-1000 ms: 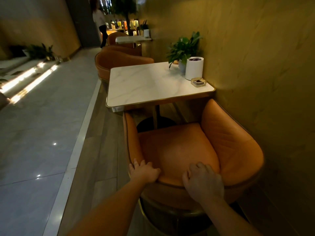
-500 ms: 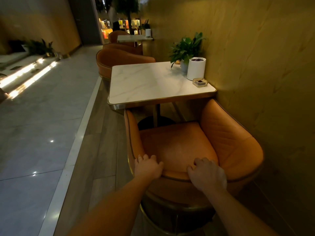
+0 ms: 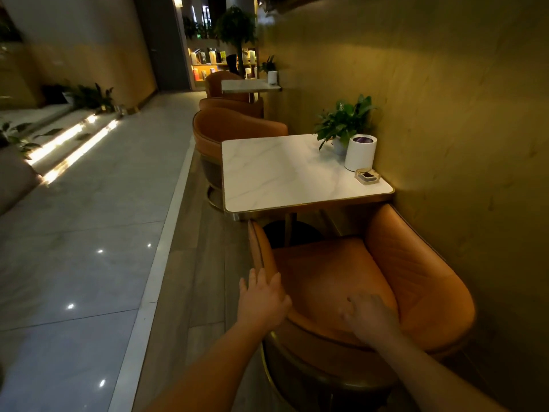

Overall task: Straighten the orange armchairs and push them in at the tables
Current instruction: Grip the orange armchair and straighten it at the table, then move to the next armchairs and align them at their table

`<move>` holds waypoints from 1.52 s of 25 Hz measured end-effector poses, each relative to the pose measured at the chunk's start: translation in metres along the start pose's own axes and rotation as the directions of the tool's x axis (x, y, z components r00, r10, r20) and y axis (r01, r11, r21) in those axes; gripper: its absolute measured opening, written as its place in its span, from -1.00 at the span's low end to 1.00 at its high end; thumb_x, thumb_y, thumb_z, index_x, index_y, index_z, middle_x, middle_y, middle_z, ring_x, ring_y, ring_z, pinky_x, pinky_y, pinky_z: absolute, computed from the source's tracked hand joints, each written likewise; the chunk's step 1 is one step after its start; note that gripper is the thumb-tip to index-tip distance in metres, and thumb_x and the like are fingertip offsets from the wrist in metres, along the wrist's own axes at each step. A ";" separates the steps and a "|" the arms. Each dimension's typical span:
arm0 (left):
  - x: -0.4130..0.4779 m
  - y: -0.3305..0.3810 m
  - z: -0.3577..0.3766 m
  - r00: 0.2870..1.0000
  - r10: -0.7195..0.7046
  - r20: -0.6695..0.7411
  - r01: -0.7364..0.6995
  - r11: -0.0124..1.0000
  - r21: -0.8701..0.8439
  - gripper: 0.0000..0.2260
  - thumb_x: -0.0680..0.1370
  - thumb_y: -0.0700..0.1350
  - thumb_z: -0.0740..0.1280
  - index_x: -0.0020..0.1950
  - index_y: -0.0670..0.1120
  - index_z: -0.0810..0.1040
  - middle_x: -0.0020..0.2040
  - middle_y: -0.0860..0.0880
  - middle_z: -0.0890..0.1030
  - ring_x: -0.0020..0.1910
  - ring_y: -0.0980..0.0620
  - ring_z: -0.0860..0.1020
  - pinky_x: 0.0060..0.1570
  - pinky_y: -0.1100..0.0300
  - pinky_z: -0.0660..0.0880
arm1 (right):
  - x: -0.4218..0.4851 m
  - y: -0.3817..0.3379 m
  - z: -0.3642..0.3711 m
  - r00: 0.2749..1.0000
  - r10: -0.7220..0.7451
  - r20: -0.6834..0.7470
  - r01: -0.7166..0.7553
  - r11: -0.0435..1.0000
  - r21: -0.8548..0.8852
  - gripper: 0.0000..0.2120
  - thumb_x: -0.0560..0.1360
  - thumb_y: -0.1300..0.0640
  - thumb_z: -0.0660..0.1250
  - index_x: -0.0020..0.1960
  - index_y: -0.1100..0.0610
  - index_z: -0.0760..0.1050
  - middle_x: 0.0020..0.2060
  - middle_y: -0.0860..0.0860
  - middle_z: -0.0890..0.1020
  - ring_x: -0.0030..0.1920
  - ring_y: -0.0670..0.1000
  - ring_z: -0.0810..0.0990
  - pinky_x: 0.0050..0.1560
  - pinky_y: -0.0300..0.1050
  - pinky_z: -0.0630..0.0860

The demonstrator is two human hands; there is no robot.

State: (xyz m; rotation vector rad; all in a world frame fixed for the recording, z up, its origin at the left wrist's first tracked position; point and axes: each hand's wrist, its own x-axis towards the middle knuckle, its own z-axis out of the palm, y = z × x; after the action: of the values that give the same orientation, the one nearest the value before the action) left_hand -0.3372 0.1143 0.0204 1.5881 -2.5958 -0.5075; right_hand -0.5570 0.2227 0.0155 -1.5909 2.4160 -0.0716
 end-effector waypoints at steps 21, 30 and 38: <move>0.162 -0.233 -0.201 0.993 0.009 -0.114 -0.010 1.000 -0.008 -0.41 0.65 0.16 0.14 0.62 0.07 0.00 0.64 -0.14 -0.02 0.61 -0.17 -0.15 0.55 -0.26 -0.16 | 0.205 -0.303 -0.122 0.969 -0.004 -0.247 0.065 0.968 0.241 -0.52 0.56 -0.19 0.25 0.41 -0.02 0.39 0.30 -0.03 0.52 0.32 0.05 0.43 0.14 0.08 0.54; 0.337 -0.302 -0.245 0.988 -0.082 -0.128 0.084 0.996 0.012 -0.39 0.63 0.18 0.18 0.61 0.09 0.01 0.65 -0.12 -0.02 0.61 -0.16 -0.15 0.55 -0.27 -0.09 | 0.409 -0.385 -0.148 0.975 -0.102 -0.197 0.142 0.969 0.204 -0.50 0.57 -0.21 0.22 0.43 -0.02 0.37 0.36 -0.02 0.49 0.32 0.05 0.46 0.18 -0.01 0.50; 0.487 -0.418 -0.292 0.993 -0.057 -0.108 0.059 0.998 0.016 -0.40 0.65 0.18 0.15 0.62 0.09 -0.01 0.65 -0.11 -0.05 0.61 -0.15 -0.17 0.55 -0.25 -0.15 | 0.565 -0.489 -0.143 0.986 -0.061 -0.156 0.089 0.979 0.181 -0.49 0.55 -0.26 0.21 0.42 -0.06 0.37 0.37 -0.05 0.48 0.32 0.04 0.47 0.24 0.01 0.50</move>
State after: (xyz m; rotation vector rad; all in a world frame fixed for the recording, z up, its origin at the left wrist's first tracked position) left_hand -0.1440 -0.5580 0.1085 1.6524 -2.4905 -0.3900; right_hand -0.3628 -0.5020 0.1391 -1.6426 2.3744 -0.4343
